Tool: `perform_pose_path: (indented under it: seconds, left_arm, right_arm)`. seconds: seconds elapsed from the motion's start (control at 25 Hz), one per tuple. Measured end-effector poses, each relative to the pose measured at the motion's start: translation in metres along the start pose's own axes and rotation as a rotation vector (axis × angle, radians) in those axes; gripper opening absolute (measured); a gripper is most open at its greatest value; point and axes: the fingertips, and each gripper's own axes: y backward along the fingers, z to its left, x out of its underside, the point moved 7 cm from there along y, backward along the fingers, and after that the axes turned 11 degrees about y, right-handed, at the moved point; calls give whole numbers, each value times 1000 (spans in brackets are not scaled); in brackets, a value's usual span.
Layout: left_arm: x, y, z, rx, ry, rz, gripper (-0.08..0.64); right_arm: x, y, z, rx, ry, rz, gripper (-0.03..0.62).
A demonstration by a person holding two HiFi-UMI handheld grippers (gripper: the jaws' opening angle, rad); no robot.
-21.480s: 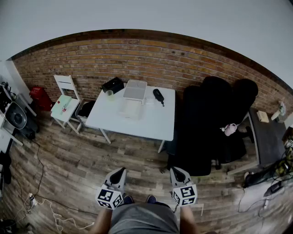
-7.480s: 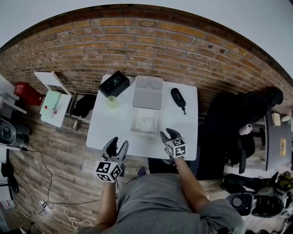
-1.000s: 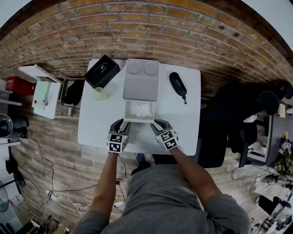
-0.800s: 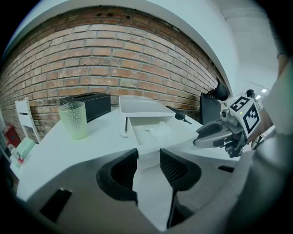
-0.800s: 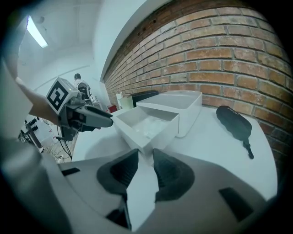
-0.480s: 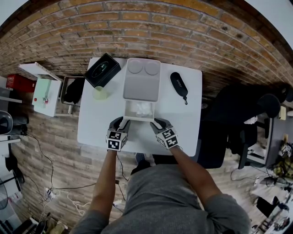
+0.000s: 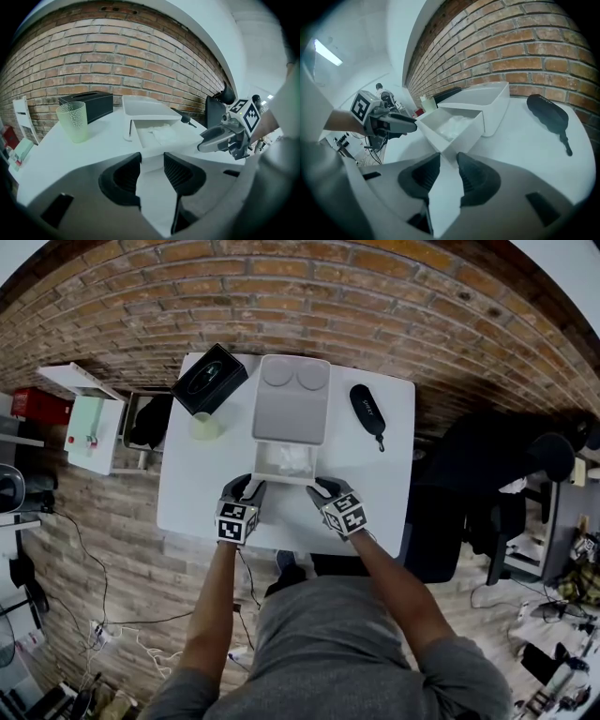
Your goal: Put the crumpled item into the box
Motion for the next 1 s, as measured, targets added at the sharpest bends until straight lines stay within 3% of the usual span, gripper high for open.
perform_pose_path:
  seconds: [0.8, 1.0]
  left_arm:
    - [-15, -12, 8, 20, 7, 15, 153]
    - [-20, -20, 8, 16, 17, 16, 153]
  right_arm:
    - [-9, -8, -12, 24, -54, 17, 140]
    - [-11, -11, -20, 54, -115, 14, 135]
